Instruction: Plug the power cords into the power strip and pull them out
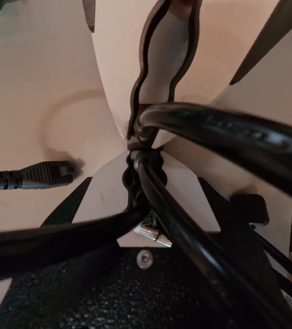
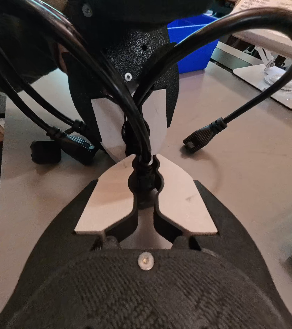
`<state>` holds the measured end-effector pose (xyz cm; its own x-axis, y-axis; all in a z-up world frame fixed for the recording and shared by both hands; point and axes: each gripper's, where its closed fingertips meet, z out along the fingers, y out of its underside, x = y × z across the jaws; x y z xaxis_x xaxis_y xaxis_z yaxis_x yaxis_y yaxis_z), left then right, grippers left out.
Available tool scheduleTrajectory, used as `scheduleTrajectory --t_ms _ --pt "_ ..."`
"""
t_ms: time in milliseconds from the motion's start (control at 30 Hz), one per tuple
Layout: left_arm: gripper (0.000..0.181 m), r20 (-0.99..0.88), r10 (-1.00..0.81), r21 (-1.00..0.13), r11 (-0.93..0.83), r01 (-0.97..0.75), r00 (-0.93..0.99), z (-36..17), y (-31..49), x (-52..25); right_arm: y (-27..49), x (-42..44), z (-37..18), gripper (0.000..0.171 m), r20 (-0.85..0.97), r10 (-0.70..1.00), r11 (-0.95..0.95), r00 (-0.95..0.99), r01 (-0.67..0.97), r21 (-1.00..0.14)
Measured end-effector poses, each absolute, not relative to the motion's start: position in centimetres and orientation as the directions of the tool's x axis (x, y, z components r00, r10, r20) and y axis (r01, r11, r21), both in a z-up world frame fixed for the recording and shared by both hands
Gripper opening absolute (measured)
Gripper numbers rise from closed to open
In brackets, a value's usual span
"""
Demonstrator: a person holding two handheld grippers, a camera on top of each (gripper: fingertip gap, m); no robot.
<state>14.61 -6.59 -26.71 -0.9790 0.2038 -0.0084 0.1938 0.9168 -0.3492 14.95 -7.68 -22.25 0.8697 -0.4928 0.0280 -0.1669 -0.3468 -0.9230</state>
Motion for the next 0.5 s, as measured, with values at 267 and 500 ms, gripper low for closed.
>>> scheduleTrajectory --t_ms 267,500 --pt "0.025 -0.044 0.187 -0.344 0.919 0.19 -0.981 -26.68 -6.57 14.59 -7.66 14.74 -22.19 0.015 0.02 -0.47 -0.339 0.882 -0.159 -0.927" --pt "0.025 -0.018 0.154 -0.304 0.941 0.152 -0.988 -26.71 -6.54 14.61 -7.73 14.88 -22.23 0.015 0.007 -0.497 -0.329 0.868 -0.18 -0.927"
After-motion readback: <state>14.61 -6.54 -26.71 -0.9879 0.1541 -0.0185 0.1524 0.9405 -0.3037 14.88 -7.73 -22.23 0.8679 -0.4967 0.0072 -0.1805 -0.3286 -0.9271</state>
